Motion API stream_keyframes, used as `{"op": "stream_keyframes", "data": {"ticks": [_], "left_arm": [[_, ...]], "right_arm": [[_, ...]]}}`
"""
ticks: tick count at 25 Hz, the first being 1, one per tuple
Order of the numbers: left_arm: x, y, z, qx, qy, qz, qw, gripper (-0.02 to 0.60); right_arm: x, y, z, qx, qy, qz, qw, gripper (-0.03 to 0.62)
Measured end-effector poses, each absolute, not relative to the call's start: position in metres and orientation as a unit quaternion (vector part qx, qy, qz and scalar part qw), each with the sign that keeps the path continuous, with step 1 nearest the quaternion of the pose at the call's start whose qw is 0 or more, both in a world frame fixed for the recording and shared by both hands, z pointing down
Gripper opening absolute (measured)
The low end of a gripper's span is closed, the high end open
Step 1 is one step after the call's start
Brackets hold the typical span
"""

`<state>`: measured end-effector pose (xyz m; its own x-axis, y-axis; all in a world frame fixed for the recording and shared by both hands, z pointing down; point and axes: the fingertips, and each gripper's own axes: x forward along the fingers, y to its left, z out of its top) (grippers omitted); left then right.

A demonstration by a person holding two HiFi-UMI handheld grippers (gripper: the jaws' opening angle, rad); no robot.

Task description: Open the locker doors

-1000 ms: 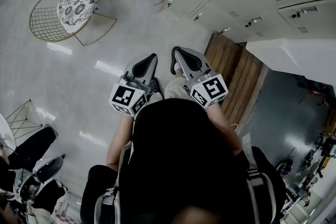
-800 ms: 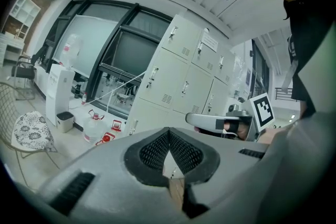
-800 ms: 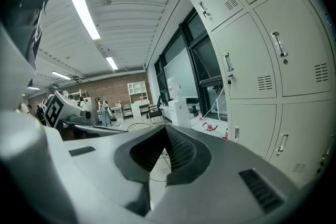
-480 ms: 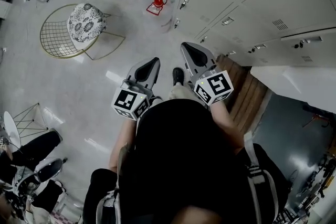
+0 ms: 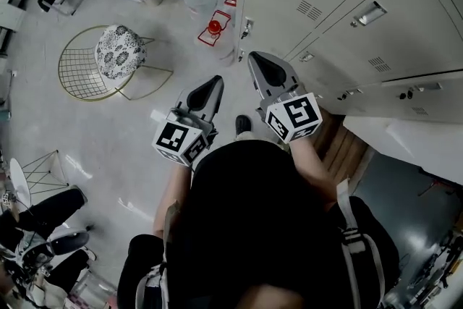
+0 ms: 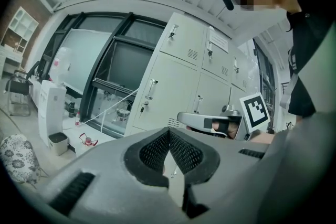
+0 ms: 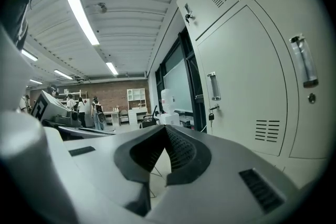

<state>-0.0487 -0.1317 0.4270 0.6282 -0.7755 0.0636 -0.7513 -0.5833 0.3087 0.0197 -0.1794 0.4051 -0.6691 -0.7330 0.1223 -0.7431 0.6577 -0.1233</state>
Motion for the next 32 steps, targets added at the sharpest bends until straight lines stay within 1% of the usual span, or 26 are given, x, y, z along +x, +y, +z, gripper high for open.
{"op": "stream_keyframes", "data": {"ticks": [9,16,28,32], "left_arm": [[-0.014,-0.186,0.402,0.883,-0.447,-0.064,0.128,0.015],[-0.019,-0.208,0.39,0.881,-0.455,-0.066,0.113,0.015],[-0.022,-0.238,0.361,0.903,-0.416,-0.056,0.095,0.015],[-0.028,-0.248,0.361,0.902,-0.415,-0.056,0.101,0.015]], "right_arm": [[0.047,-0.23,0.386,0.402,-0.913,0.064,0.029,0.005],[0.048,-0.265,0.366,0.423,-0.905,0.038,0.029,0.005],[0.036,-0.332,0.344,0.467,-0.884,0.031,0.025,0.008],[0.032,-0.352,0.343,0.479,-0.877,0.036,0.027,0.025]]}}
